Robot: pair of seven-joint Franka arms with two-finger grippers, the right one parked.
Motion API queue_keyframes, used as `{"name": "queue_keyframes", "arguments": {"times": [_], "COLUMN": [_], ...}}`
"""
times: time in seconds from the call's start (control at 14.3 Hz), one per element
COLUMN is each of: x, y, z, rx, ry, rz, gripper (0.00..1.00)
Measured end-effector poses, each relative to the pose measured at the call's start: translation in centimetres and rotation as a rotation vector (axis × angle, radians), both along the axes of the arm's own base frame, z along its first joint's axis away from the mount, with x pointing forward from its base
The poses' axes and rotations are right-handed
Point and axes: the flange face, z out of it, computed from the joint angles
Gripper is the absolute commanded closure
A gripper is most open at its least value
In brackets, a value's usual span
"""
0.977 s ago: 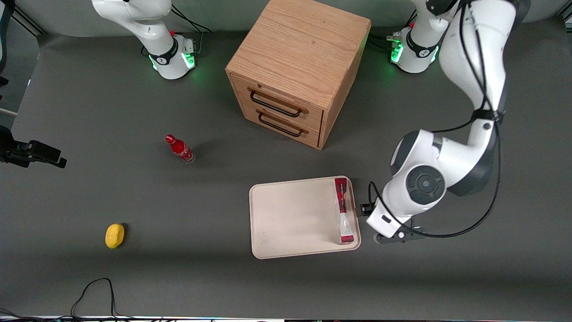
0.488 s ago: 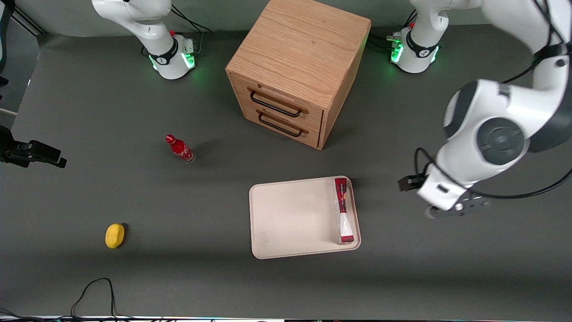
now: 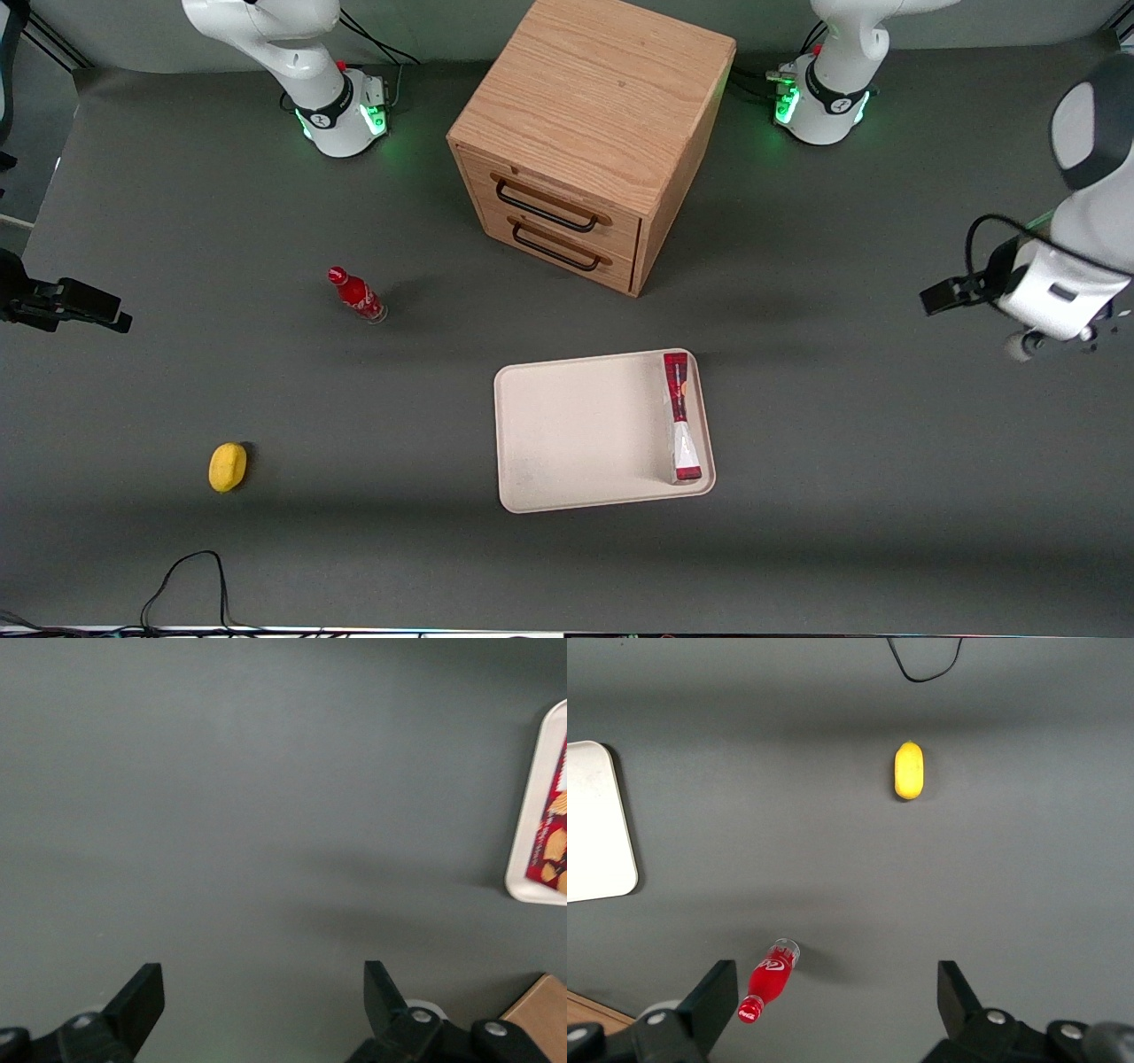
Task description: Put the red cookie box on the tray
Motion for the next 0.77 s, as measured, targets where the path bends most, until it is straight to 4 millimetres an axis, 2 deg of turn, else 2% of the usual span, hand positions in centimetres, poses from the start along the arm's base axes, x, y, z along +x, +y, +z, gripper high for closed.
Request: {"name": "queue_keyframes", "arguments": {"times": [0.21, 0.28, 0.42, 0.77], "x": [-2.7, -3.4, -4.5, -4.5], "y": [4.4, 5.3, 5.7, 5.1], "z": [2.8, 3.7, 4.7, 4.5], "rx": [-0.003, -0.005, -0.008, -0.019], "ry": [-0.011, -0.016, -0.002, 0.011], "rz": [0.007, 0.008, -0.001, -0.007], "gripper": [0.0, 0.0, 0.0, 0.0]}}
